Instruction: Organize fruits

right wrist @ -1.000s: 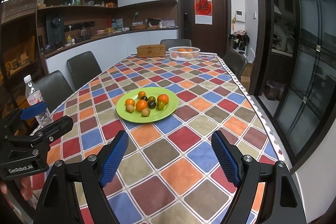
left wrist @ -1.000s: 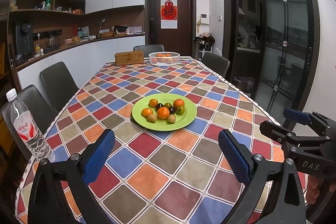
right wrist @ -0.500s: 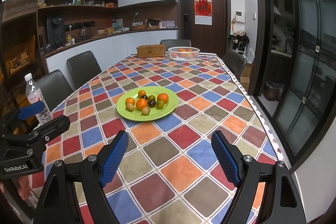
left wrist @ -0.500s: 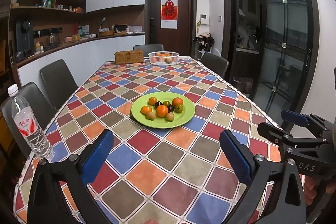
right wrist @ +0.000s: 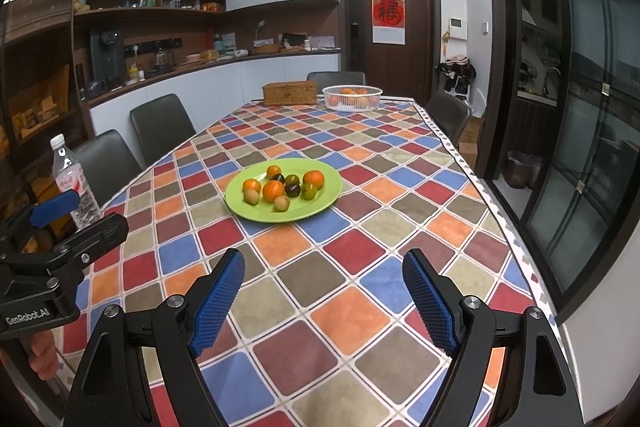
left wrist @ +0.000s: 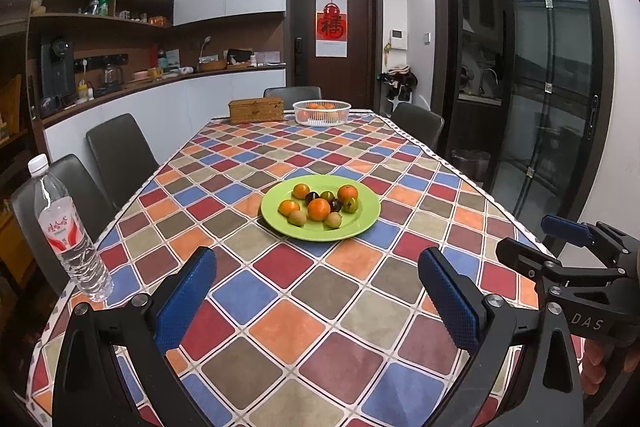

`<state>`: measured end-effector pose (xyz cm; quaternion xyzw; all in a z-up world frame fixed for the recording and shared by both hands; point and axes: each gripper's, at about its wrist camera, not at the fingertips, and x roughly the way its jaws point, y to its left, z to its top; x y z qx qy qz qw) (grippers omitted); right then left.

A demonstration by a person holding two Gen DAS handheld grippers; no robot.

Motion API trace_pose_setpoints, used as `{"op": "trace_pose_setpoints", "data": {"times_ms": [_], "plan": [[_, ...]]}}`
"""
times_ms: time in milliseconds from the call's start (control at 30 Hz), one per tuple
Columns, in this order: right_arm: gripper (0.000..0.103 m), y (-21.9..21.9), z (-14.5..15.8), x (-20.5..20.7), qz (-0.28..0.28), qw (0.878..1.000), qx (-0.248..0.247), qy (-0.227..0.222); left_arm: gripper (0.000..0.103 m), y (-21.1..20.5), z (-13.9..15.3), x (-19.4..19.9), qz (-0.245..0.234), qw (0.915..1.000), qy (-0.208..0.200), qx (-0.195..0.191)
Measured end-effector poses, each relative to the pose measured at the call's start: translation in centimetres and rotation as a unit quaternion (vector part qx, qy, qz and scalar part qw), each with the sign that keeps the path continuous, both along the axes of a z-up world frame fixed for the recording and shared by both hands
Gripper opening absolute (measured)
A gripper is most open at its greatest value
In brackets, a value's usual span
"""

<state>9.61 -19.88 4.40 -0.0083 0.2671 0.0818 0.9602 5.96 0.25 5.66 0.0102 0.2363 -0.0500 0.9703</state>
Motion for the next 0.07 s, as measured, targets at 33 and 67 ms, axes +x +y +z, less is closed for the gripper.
{"op": "trace_pose_setpoints", "data": {"times_ms": [33,67], "plan": [[0.082,0.0,0.0,0.0,-0.001,1.0,0.0,0.0,0.103,0.05,-0.07,-0.04,0.0,1.0,0.001,0.0],[0.082,0.0,-0.01,0.0,0.0,1.0,0.0,0.0,0.103,0.05,-0.15,-0.08,-0.001,1.0,0.001,-0.001]]}}
